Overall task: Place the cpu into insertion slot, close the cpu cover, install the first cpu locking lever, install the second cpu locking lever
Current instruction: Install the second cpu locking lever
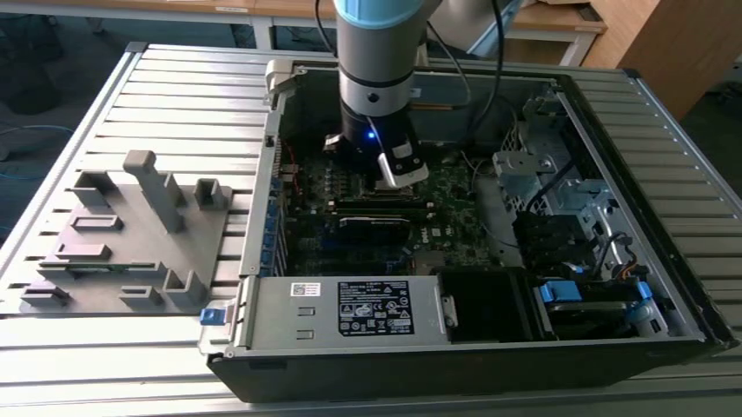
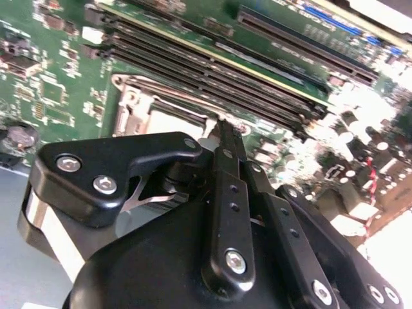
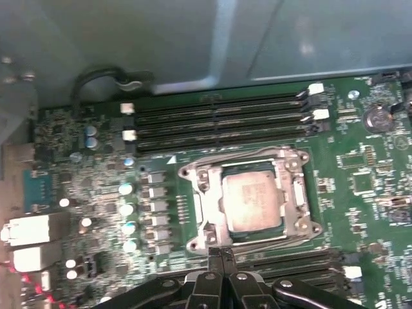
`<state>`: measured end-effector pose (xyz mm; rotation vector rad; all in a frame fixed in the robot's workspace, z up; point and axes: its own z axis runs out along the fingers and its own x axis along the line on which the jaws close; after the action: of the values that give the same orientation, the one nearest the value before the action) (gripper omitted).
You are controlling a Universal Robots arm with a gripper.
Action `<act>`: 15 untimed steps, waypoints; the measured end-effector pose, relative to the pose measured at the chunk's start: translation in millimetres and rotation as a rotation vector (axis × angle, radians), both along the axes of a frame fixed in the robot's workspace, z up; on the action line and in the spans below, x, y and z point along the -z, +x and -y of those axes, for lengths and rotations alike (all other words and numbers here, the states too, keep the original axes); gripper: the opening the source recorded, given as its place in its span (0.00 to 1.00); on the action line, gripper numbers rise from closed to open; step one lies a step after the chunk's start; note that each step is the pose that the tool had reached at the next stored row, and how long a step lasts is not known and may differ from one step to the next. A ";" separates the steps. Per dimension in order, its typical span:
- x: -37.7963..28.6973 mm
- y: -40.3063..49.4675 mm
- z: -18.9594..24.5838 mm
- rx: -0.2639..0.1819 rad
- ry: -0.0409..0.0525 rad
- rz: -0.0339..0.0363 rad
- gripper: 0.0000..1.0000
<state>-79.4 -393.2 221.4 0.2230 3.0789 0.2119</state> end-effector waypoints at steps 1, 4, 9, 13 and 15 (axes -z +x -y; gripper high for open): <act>0.1 1.8 -0.1 0.000 -0.0001 -0.0001 0.10; 0.4 3.8 -2.6 0.000 -0.0028 0.0000 0.10; 0.9 5.4 -11.5 0.000 -0.0267 -0.0001 0.10; 1.3 6.1 -21.4 0.000 -0.0469 0.0001 0.10; 1.6 7.6 -24.4 0.000 -0.0503 0.0000 0.10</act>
<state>-71.8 -368.8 219.8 0.2208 3.0798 0.1342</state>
